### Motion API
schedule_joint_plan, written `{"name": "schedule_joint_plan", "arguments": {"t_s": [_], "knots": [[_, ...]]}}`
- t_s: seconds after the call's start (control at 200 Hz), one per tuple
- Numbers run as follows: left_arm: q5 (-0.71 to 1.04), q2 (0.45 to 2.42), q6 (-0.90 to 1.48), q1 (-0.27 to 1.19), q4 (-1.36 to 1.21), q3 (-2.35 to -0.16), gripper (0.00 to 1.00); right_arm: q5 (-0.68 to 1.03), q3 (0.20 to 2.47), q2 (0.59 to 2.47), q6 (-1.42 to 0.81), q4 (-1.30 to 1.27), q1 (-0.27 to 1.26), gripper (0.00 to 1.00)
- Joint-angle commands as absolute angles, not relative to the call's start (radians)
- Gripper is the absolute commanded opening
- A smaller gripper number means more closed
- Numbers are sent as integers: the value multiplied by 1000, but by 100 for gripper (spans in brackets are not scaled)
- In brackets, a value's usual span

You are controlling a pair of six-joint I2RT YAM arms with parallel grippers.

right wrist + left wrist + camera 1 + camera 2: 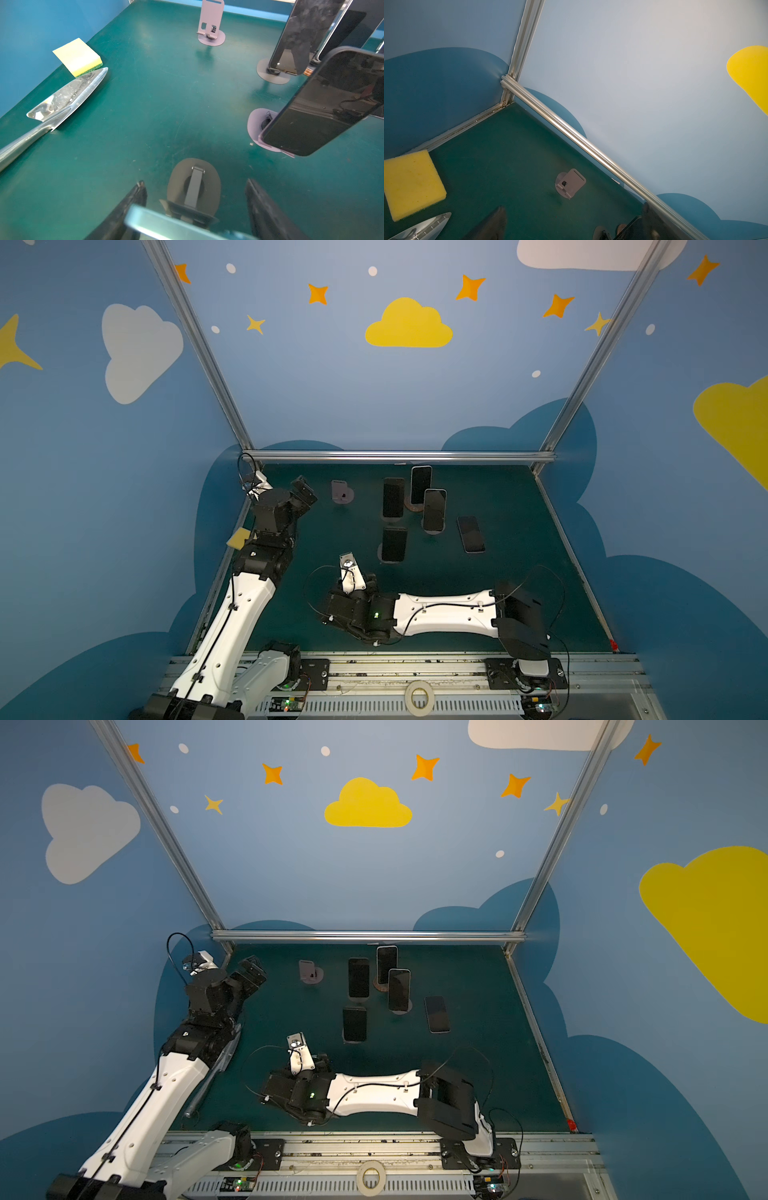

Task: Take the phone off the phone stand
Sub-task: 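Close the right gripper on the light-blue phone and lift it off the stand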

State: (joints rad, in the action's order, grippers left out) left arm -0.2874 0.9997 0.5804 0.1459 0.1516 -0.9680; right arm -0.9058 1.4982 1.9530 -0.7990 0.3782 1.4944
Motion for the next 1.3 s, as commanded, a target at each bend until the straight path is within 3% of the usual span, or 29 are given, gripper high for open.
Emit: {"name": "schedule_joint_plan", "arguments": {"t_s": [0.0,1.292], "knots": [[-270,1002,572,143,121,-954,100,-940,1486,1886,-757,313,1495,68],[-217,1051,560,178,121,-962,100,-1138,1130,1483,-777,399,1479,65]]}}
